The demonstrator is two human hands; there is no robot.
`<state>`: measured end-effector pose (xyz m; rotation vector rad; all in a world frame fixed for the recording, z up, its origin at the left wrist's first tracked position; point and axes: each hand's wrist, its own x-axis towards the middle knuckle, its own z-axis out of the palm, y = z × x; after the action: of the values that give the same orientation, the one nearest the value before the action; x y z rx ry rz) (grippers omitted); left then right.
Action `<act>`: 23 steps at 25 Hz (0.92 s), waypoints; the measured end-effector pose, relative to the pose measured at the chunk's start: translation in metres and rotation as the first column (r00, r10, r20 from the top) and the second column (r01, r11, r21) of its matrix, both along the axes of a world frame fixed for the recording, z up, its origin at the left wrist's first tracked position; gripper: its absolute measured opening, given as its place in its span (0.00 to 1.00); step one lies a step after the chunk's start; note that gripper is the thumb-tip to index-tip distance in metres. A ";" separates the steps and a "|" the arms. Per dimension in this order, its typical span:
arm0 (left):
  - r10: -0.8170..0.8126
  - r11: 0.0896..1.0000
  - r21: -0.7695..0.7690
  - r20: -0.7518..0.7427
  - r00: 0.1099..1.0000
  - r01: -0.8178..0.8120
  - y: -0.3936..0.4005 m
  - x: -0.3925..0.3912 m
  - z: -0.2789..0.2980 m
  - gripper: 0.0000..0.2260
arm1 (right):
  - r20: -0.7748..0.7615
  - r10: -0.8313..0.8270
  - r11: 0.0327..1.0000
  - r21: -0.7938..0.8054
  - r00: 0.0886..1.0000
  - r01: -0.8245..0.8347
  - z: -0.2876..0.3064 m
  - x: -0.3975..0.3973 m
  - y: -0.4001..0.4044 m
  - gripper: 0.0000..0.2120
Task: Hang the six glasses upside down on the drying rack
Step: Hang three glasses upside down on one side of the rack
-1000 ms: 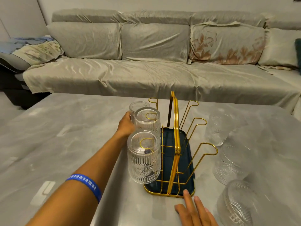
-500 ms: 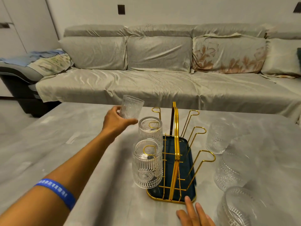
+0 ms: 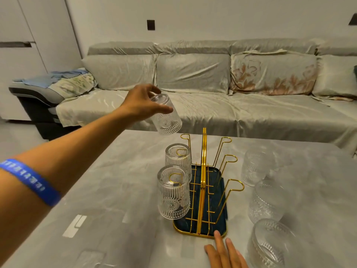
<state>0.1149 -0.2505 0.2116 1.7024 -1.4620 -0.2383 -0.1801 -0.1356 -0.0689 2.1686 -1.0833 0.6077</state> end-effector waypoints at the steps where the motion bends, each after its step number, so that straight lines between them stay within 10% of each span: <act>1: -0.018 1.000 0.019 0.014 1.000 0.018 -0.006 -0.007 -0.001 0.34 | 0.012 0.018 1.000 0.024 1.000 -0.018 0.002 0.001 0.000 0.24; 23: -0.162 0.929 0.359 0.172 0.972 0.091 -0.061 -0.054 -0.067 0.29 | 0.004 -0.075 0.993 0.089 0.997 0.074 -0.020 0.000 -0.002 0.21</act>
<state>0.0611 -0.3112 0.1442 1.9605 -1.7633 -0.4303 -0.1802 -0.1380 -0.0891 2.1916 -1.2107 0.5433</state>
